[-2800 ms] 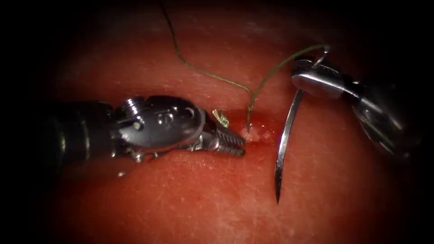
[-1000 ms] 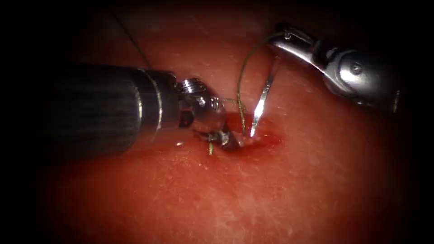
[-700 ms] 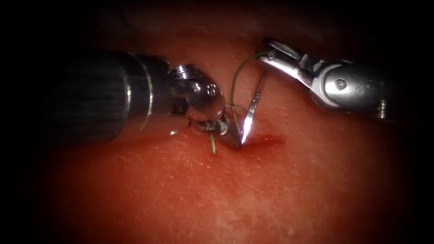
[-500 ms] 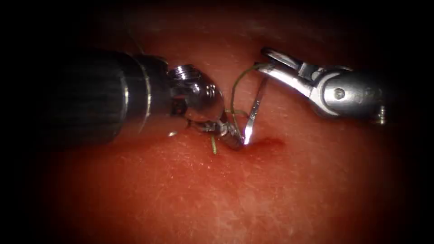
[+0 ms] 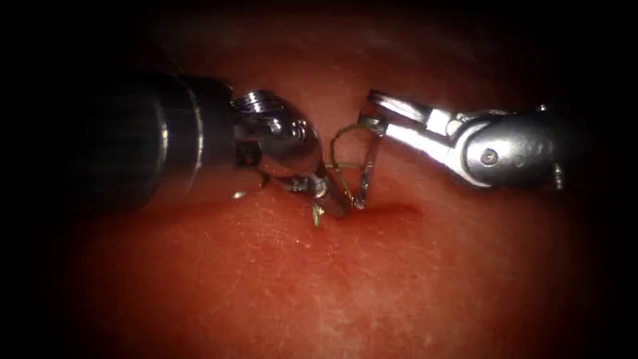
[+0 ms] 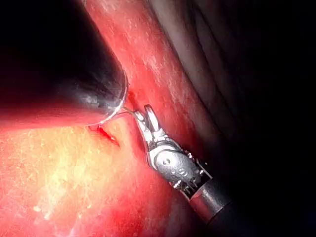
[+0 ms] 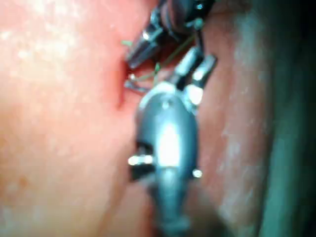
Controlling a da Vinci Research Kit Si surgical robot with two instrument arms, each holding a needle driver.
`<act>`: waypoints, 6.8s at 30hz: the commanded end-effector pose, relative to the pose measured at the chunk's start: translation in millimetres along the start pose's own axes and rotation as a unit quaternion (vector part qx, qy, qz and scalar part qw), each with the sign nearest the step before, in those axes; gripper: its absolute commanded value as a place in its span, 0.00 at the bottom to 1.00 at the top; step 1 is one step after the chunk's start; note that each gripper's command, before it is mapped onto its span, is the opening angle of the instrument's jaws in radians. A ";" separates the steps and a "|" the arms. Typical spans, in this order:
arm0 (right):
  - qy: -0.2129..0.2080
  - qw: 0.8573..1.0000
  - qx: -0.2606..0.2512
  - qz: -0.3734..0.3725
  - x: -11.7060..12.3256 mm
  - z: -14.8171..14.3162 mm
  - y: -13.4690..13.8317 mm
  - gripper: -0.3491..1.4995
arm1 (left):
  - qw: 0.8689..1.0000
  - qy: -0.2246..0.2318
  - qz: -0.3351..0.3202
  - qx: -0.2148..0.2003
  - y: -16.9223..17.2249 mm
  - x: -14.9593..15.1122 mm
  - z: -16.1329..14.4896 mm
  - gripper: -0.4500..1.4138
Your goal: Wound Closure
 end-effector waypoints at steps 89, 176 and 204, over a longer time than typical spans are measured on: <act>-0.045 0.959 0.026 0.278 -2.2 -0.4 2.9 0.00 | 0.994 0.064 0.013 0.087 2.4 -5.5 7.7 0.17; -0.141 0.626 0.126 0.756 -2.6 -1.1 -3.7 0.00 | 0.994 0.065 0.013 0.088 1.8 -6.0 6.8 0.16; -0.074 0.889 -0.066 0.446 -6.5 -2.8 1.6 0.85 | 0.951 0.146 0.236 0.135 4.5 -3.9 4.0 0.58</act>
